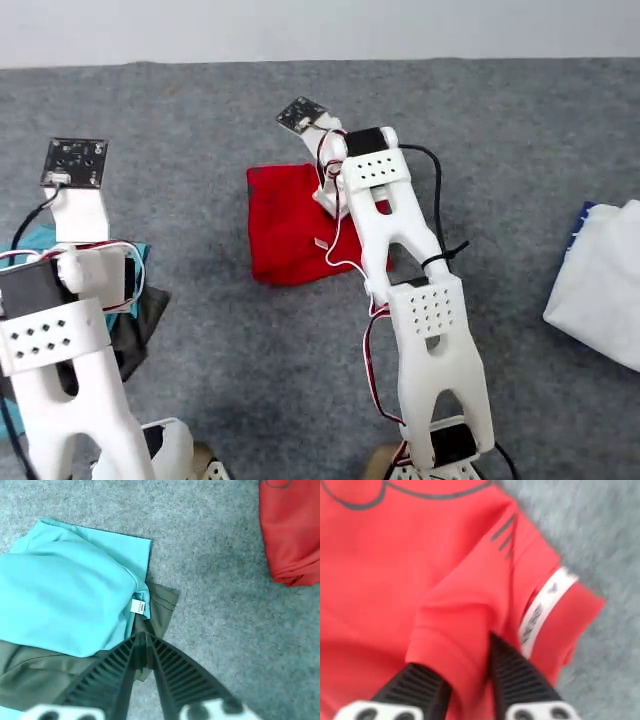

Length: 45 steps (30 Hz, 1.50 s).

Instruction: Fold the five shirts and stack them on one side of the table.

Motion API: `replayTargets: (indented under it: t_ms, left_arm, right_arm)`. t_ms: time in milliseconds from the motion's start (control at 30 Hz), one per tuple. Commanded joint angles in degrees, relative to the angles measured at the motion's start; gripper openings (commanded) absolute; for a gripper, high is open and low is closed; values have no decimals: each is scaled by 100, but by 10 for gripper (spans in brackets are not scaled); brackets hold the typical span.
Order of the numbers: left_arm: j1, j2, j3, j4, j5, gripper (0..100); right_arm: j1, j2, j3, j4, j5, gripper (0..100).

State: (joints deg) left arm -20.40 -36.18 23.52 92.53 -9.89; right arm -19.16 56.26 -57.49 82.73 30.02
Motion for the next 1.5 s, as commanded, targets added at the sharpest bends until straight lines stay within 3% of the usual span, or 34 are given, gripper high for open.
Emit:
replayTargets:
  t_ms: [0,300,567,1267,1467]
  left_arm:
    - [-26,-114,101,-202,-35,6]
    - [-9,-97,418,-492,-35,6]
    - [0,-88,418,-510,-44,6]
    - [9,-105,778,-765,-26,6]
    - [9,-123,778,-756,-26,6]
  right_arm:
    - [13,13,-1002,136,141,16]
    - [435,295,-1609,110,9,13]
    - [1015,646,-1609,84,-879,175]
    - [1508,40,-1609,-268,-888,173]
    - [1165,-207,-1899,769,-914,172]
